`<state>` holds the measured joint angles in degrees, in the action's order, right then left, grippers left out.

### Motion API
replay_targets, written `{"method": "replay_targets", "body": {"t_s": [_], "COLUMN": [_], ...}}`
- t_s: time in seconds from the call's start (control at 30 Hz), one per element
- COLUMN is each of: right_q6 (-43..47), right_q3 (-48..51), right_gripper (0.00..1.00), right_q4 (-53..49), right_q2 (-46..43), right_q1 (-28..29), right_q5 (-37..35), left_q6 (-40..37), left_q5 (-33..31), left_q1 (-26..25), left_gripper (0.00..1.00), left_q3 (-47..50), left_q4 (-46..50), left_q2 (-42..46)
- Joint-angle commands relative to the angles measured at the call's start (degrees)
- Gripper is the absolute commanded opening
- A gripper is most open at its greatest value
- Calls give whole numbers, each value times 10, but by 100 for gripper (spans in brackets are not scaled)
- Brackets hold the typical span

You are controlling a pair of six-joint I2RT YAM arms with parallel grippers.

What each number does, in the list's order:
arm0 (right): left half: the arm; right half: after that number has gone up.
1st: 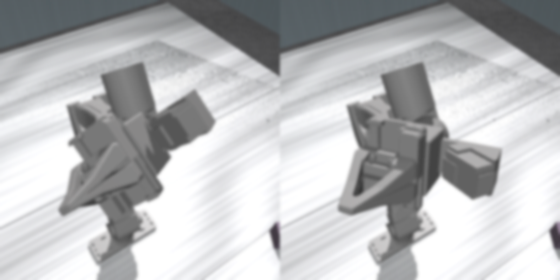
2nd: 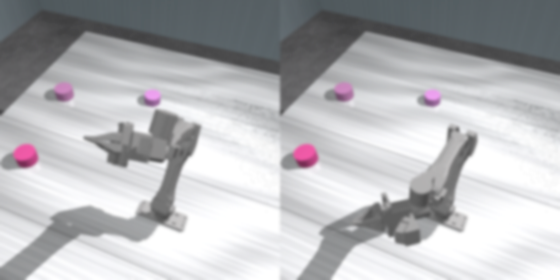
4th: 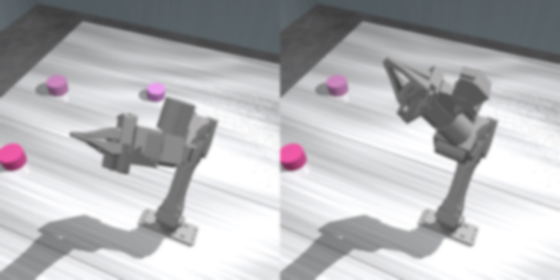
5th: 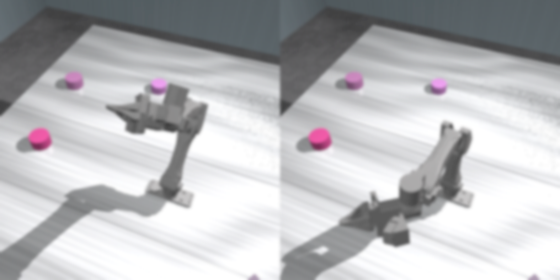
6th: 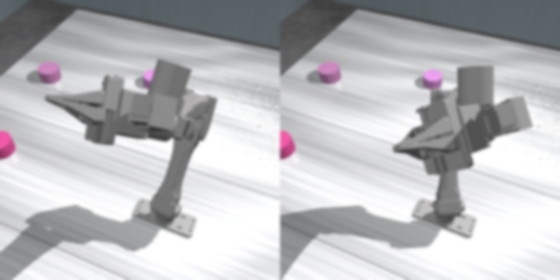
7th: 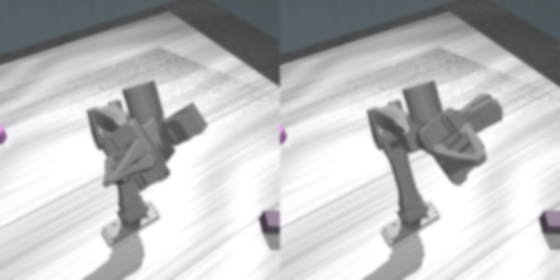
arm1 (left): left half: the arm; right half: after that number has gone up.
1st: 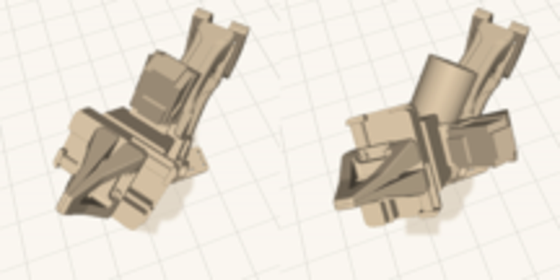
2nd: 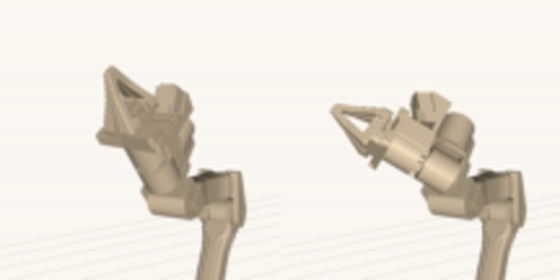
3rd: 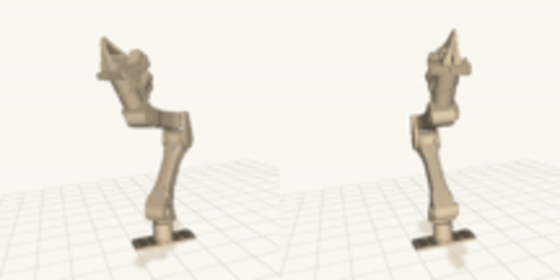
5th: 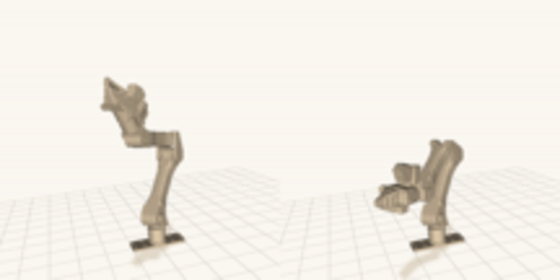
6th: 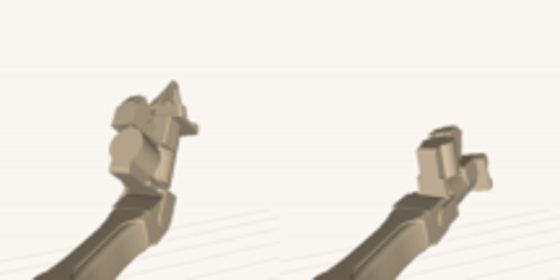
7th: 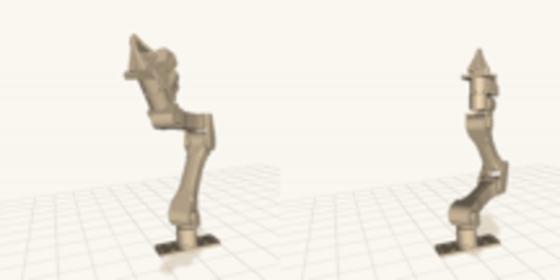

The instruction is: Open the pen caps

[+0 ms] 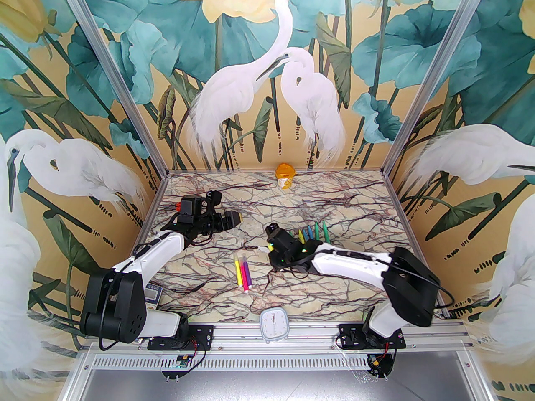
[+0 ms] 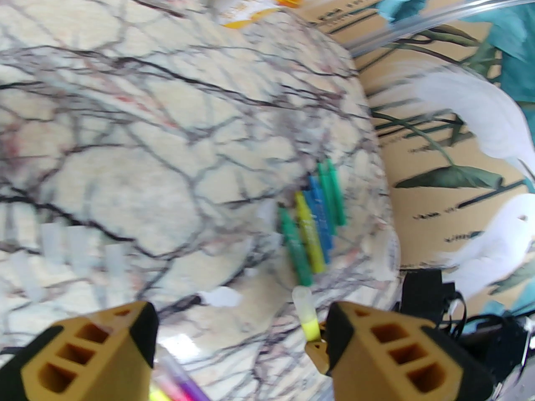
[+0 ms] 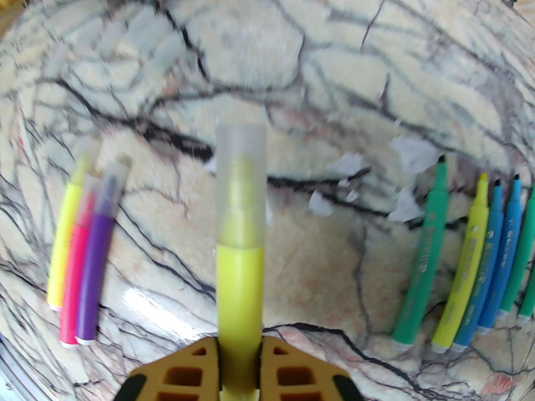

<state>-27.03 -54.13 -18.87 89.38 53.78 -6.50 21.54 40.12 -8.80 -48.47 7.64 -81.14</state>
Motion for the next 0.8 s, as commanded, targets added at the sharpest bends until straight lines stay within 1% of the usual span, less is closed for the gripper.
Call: {"method": "replay_targets", "body": {"t_s": [0.0, 0.1, 0.33, 0.47, 0.77], "right_q6": [18, 24, 37, 45, 52], "right_q3": [13, 17, 23, 22, 21], "right_gripper": [14, 14, 14, 14, 14], "right_q4": [33, 42, 62, 62, 67], "right_q2": [-25, -39, -67, -72, -74], "right_q1": [-4, -4, -4, -4, -4], "right_q5": [-16, -21, -18, -13, -3], "left_q6": [10, 8, 4, 21, 23], "left_q5": [75, 98, 125, 140, 149], "left_q1": [-12, -31, -84, -100, -132], "left_gripper": [67, 66, 62, 60, 56], "left_q3": [-1, -8, -33, -39, -55], "left_q4": [-32, -40, -50, -76, -81], "left_q2": [-20, -29, -56, -72, -97]}}
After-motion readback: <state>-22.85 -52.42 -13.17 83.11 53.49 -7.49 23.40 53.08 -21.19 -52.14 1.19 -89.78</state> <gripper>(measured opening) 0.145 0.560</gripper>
